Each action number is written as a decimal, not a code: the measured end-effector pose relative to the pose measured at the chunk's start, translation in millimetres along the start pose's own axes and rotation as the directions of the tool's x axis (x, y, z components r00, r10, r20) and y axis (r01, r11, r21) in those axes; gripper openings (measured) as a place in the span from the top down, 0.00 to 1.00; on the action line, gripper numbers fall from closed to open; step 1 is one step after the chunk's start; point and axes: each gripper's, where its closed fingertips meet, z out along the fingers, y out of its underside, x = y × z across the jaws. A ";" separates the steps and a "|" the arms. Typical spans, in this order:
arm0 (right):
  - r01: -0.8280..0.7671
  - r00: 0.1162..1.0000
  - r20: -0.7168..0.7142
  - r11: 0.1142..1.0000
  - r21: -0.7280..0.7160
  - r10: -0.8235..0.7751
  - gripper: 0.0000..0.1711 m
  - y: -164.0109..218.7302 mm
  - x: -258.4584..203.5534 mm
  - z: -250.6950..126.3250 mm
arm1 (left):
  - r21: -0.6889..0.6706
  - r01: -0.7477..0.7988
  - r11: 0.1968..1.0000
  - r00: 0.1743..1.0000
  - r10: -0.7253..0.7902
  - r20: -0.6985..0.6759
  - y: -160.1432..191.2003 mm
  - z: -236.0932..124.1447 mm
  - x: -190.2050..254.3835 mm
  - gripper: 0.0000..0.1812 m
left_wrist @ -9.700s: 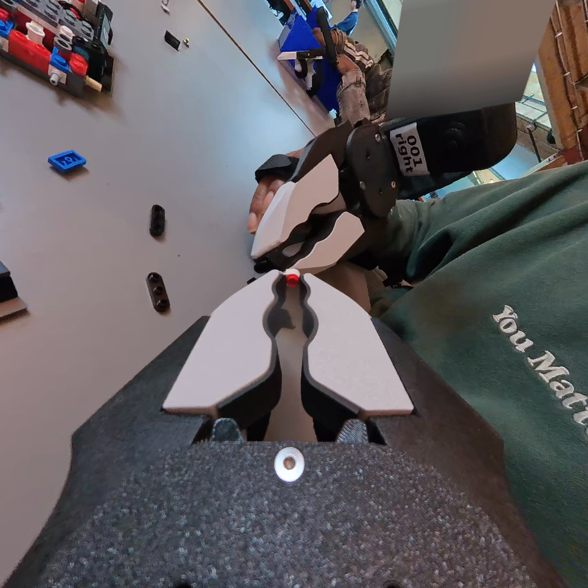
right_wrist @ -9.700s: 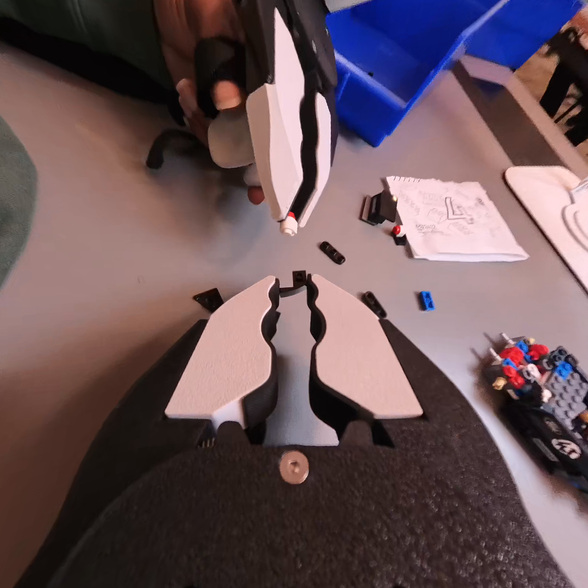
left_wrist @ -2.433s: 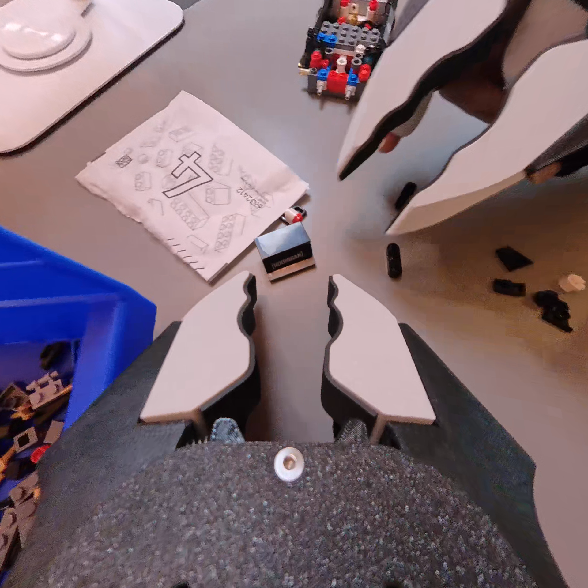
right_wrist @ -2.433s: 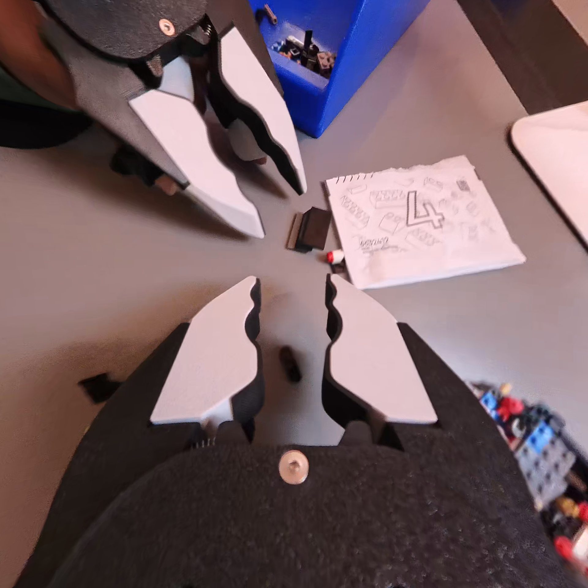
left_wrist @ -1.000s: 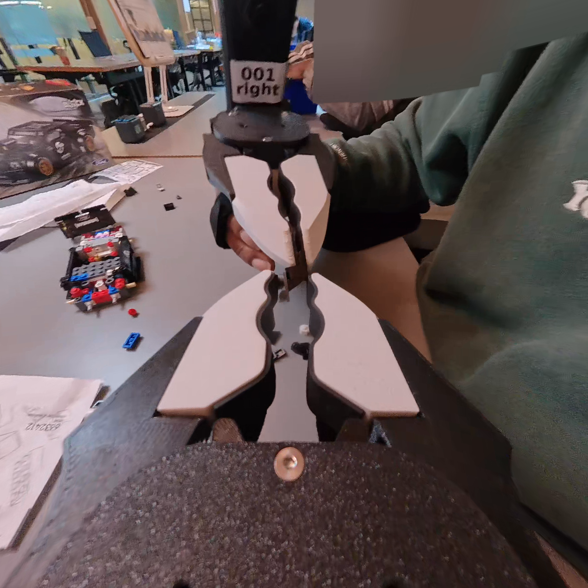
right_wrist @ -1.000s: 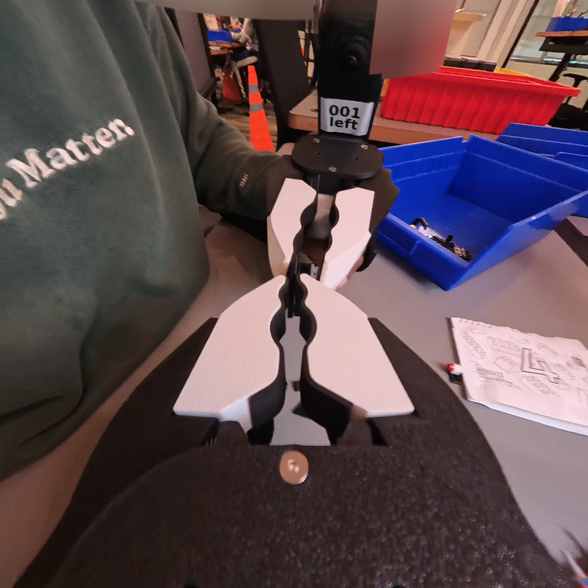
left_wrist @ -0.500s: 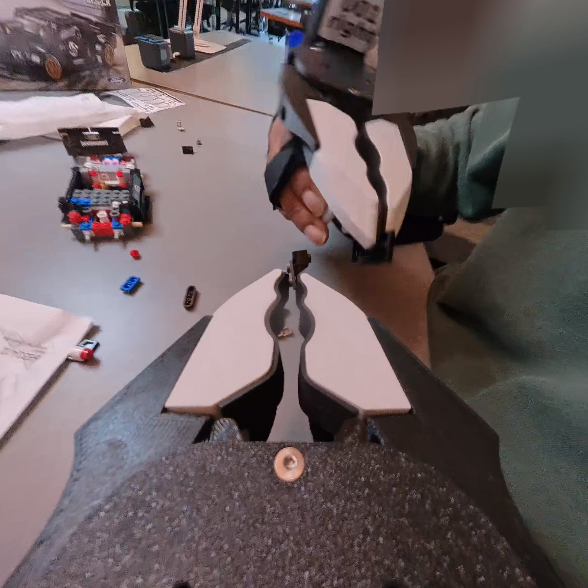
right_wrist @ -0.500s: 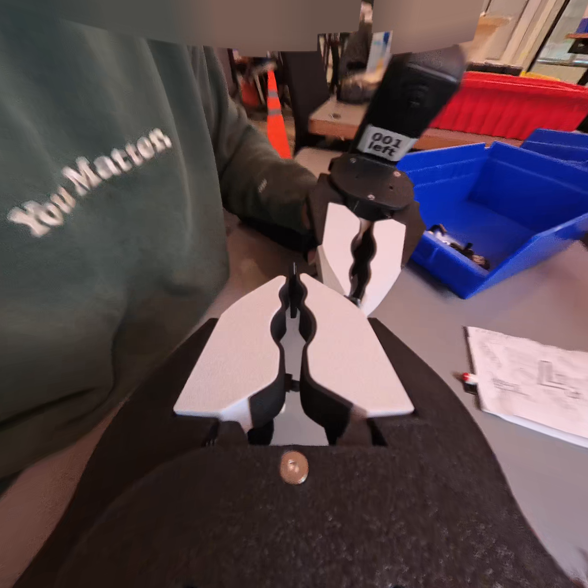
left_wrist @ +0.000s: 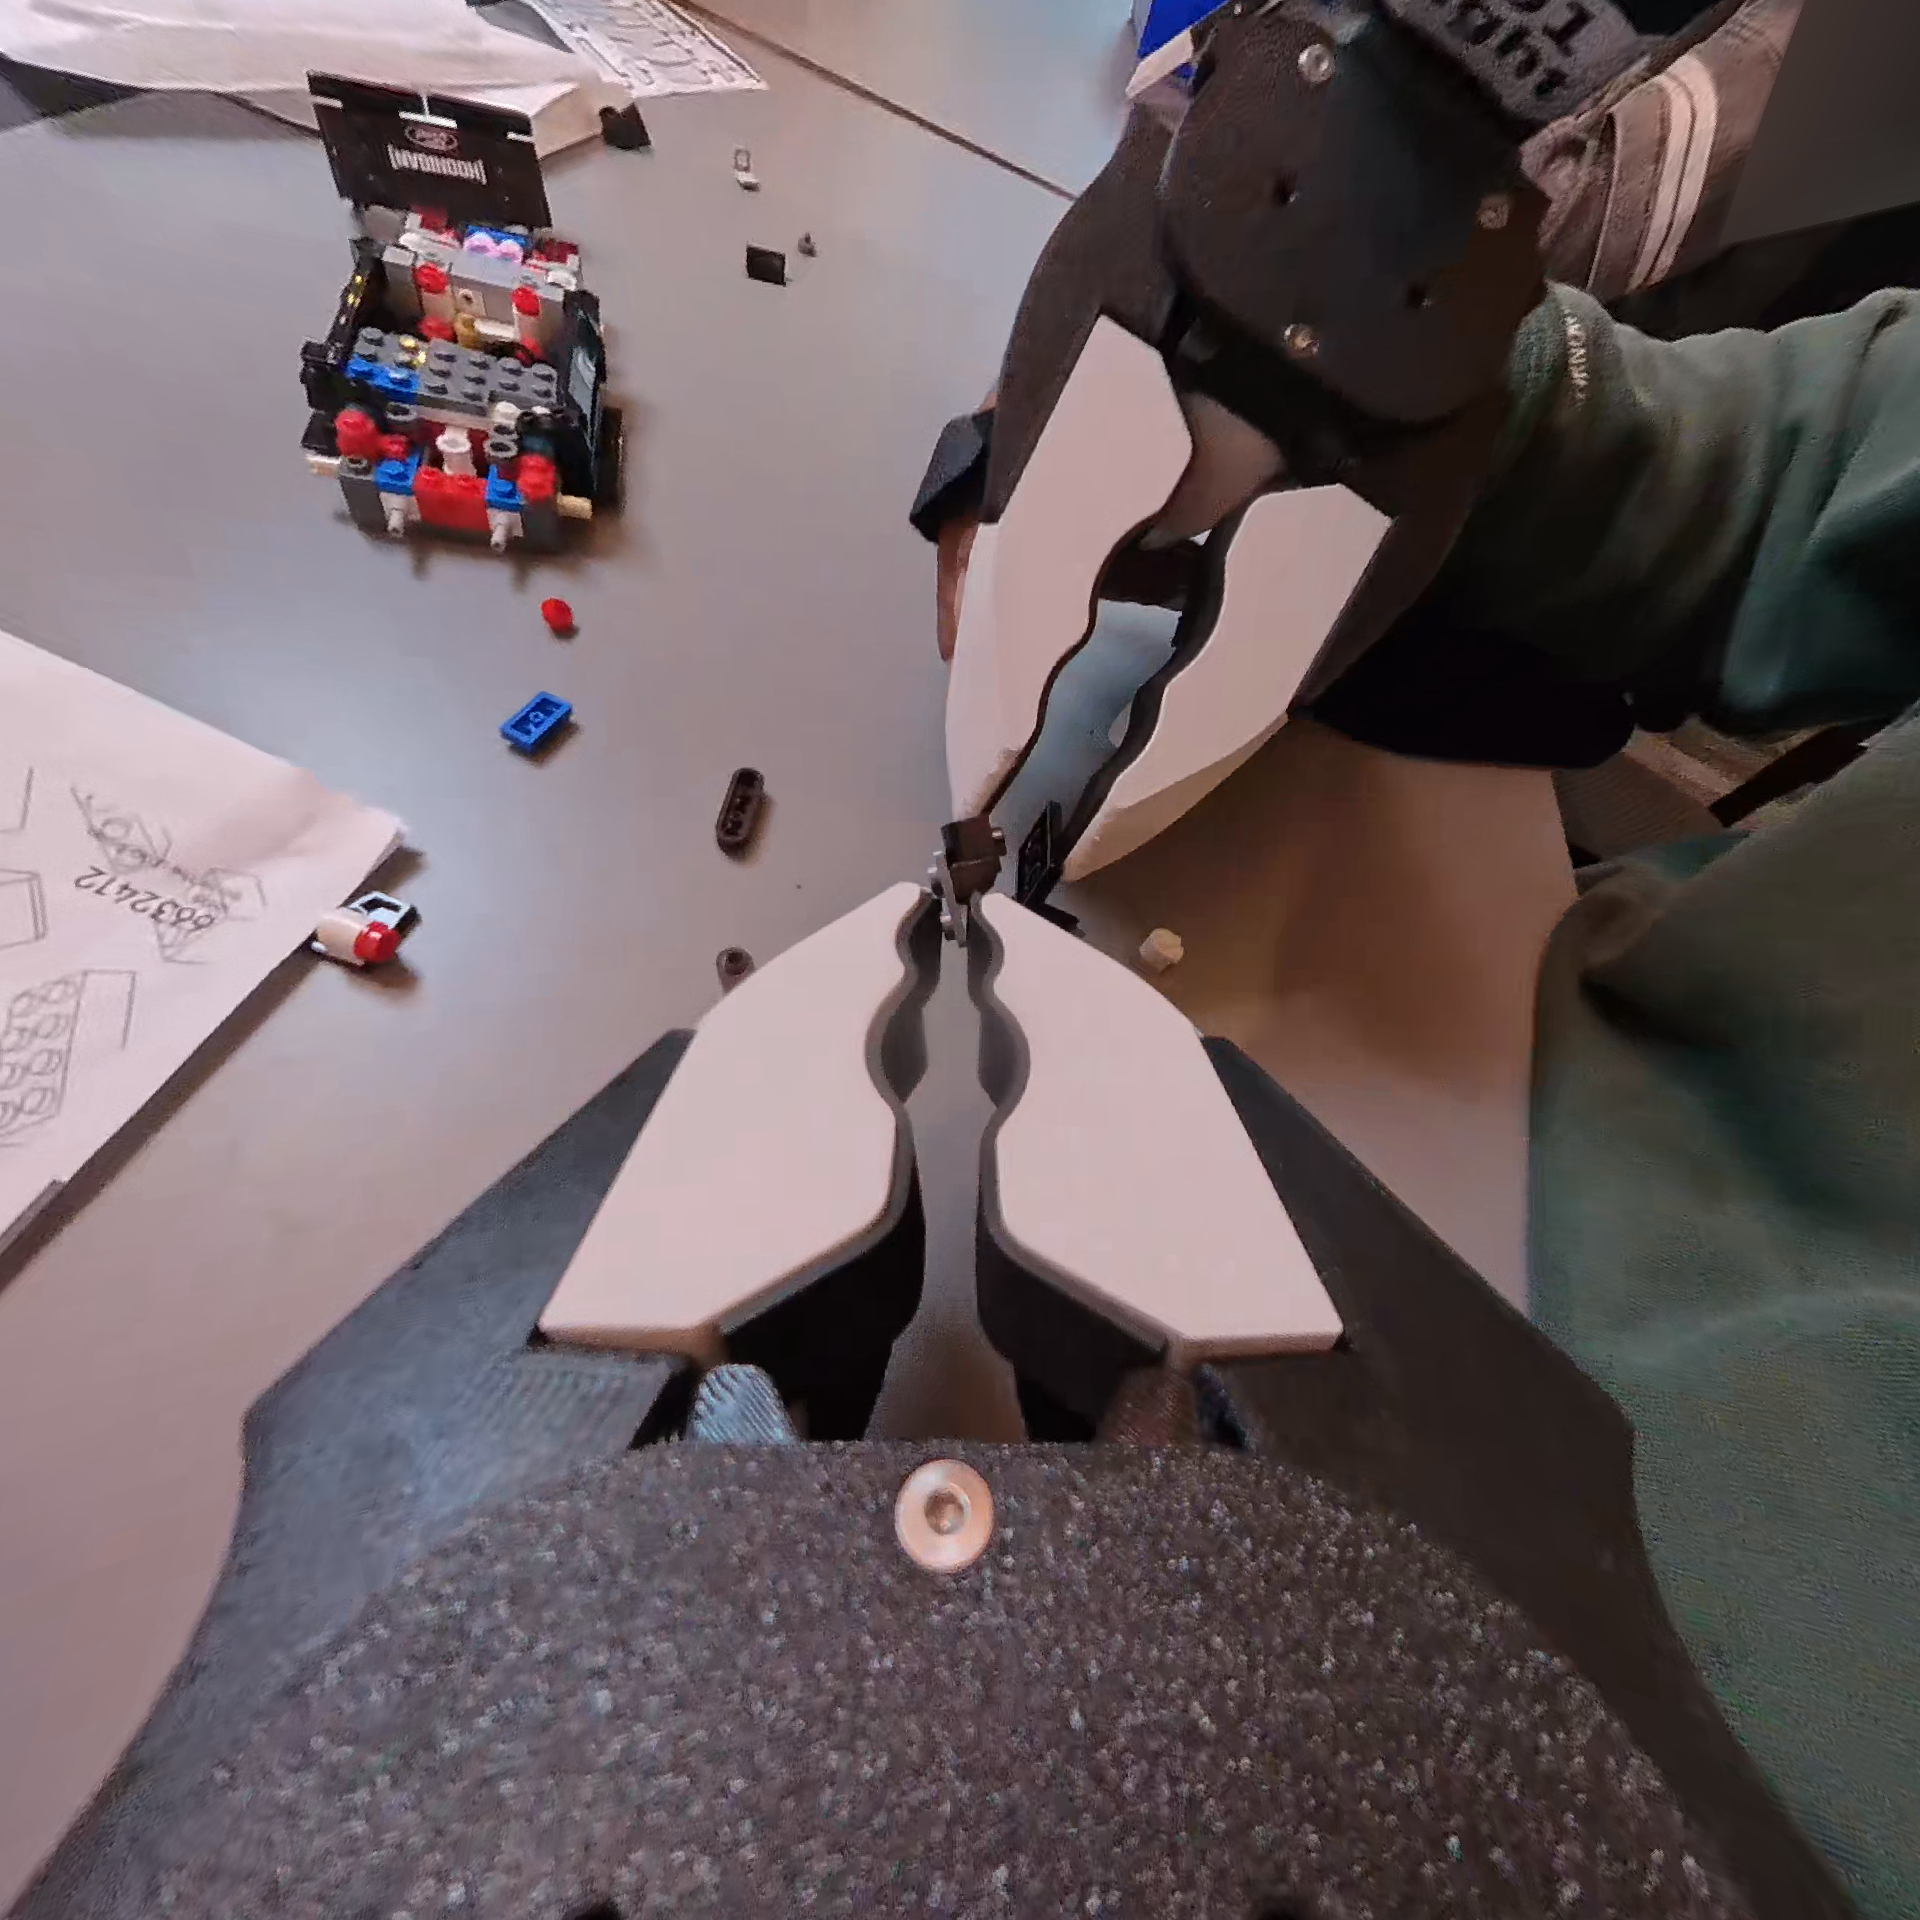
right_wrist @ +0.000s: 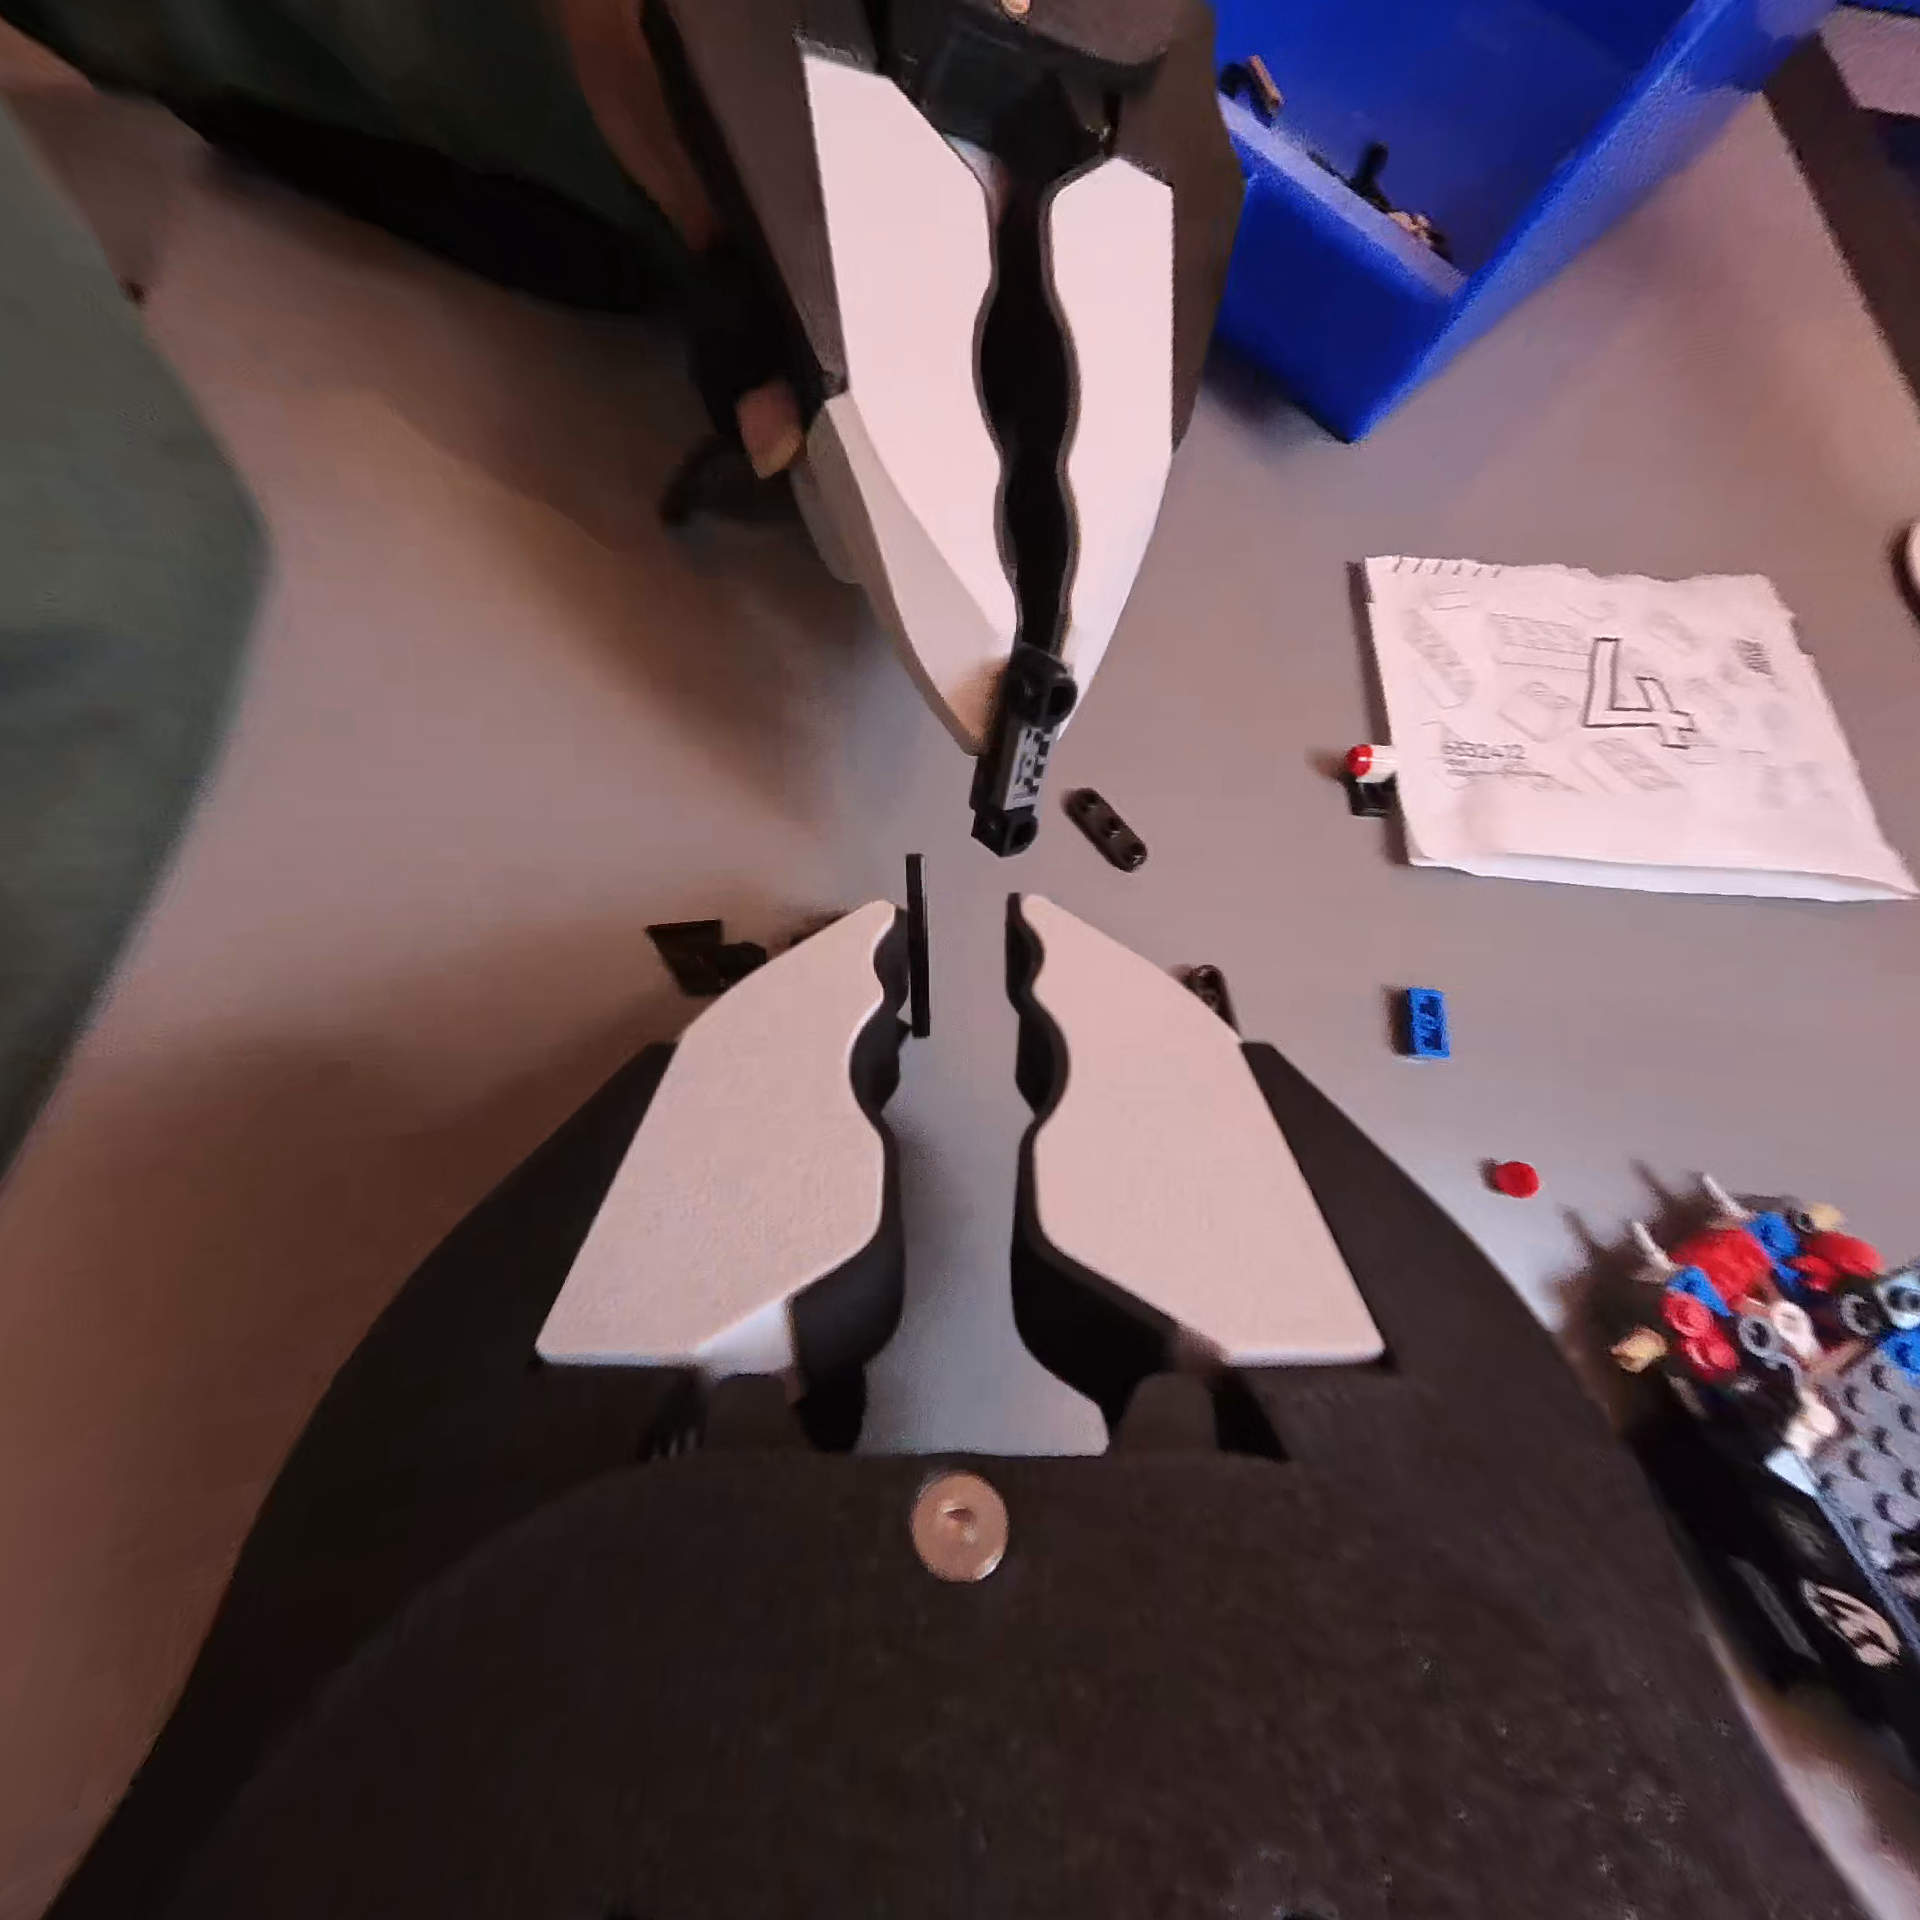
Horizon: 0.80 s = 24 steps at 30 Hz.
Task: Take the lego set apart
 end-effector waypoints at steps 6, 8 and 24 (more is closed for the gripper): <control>0.030 0.998 -0.050 0.998 -0.057 -0.033 0.85 1.9 1.7 3.9 | -0.030 -0.008 1.000 0.999 0.009 0.033 5.5 4.7 -5.3 0.98; 0.039 0.998 -0.053 0.998 -0.054 -0.042 0.85 0.0 0.7 4.2 | -0.039 -0.014 0.999 0.999 0.016 0.038 7.1 6.0 -5.6 0.98; 0.068 0.996 -0.056 0.995 0.073 -0.064 0.81 -30.1 -8.5 0.6 | -0.107 -0.070 0.992 0.996 0.075 0.039 16.9 15.6 0.6 0.97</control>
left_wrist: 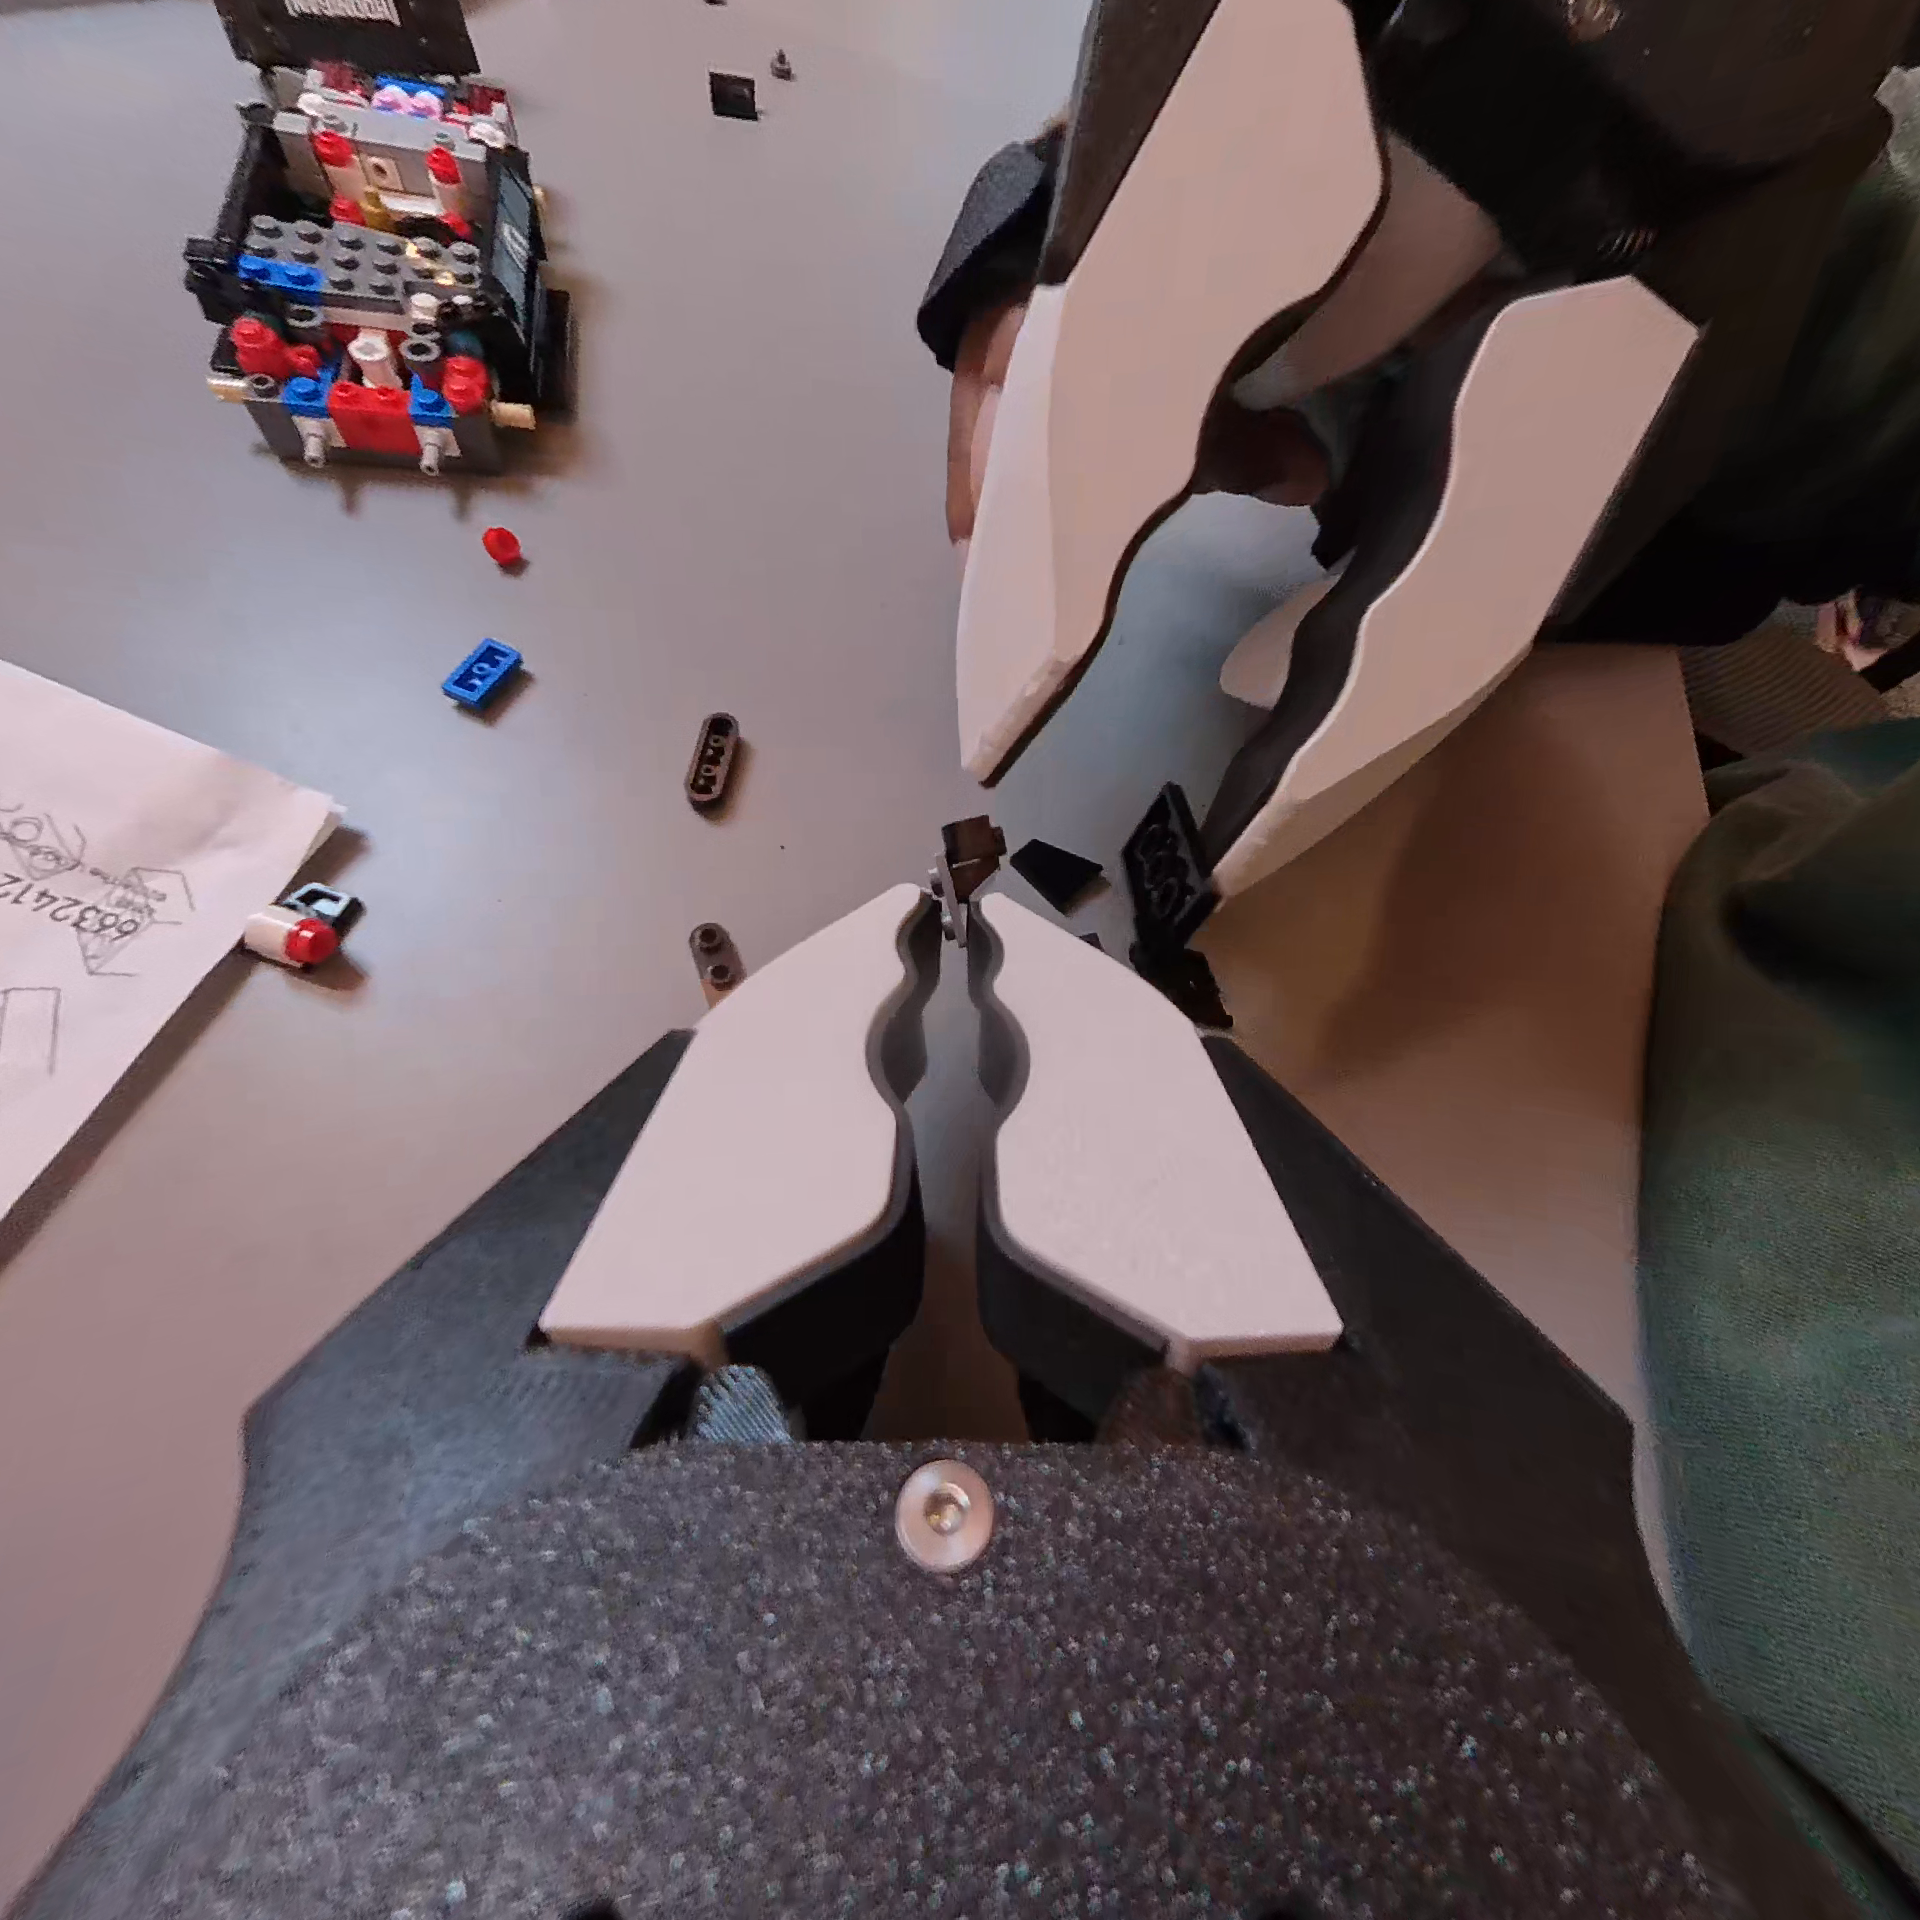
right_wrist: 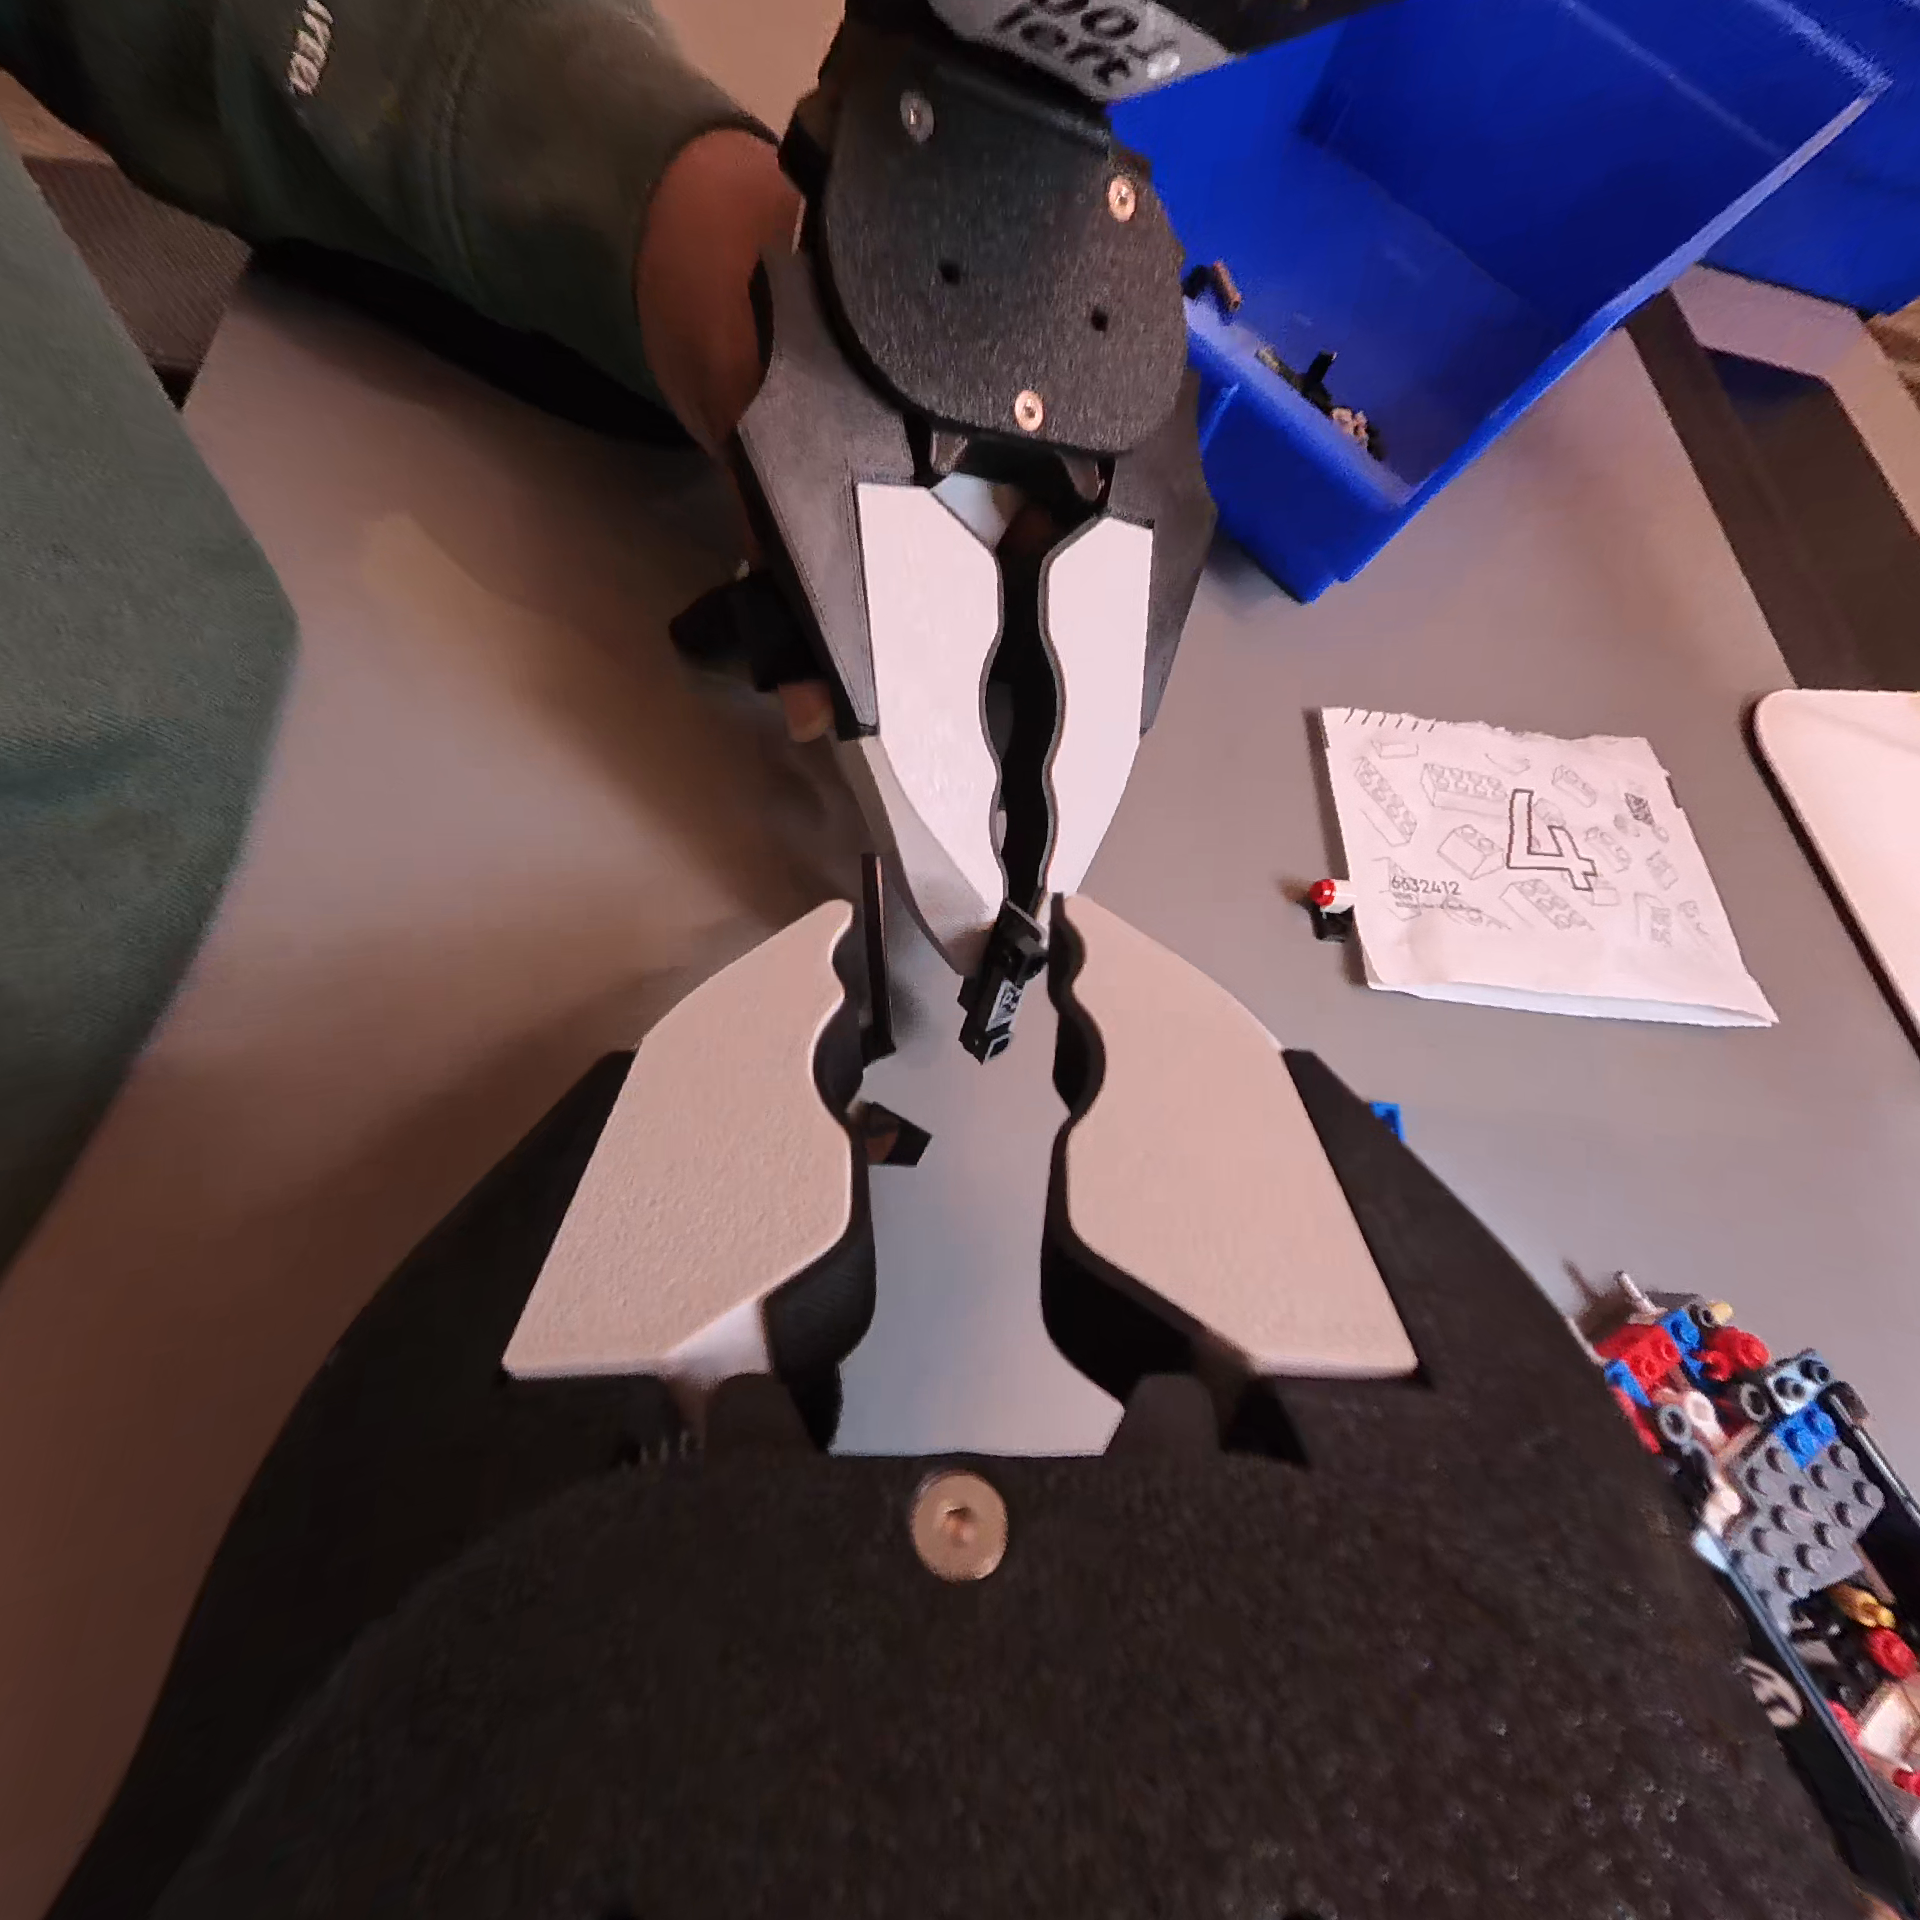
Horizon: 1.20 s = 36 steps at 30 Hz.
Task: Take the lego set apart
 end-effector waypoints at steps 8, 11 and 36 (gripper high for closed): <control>-0.054 0.998 -0.011 0.998 0.025 0.054 0.78 3.1 8.0 0.2 | 0.184 0.082 0.979 0.996 -0.074 -0.050 -28.2 -18.0 -1.5 0.97; -0.053 0.999 -0.009 0.997 0.047 0.054 0.77 -0.2 7.1 0.8 | 0.118 0.034 0.992 0.996 -0.024 -0.087 -19.1 -11.5 9.6 0.97; -0.181 0.983 0.061 0.973 0.146 0.174 0.92 -7.2 10.6 -5.5 | 0.176 0.202 0.963 0.964 -0.163 -0.212 -33.0 -22.8 16.7 0.98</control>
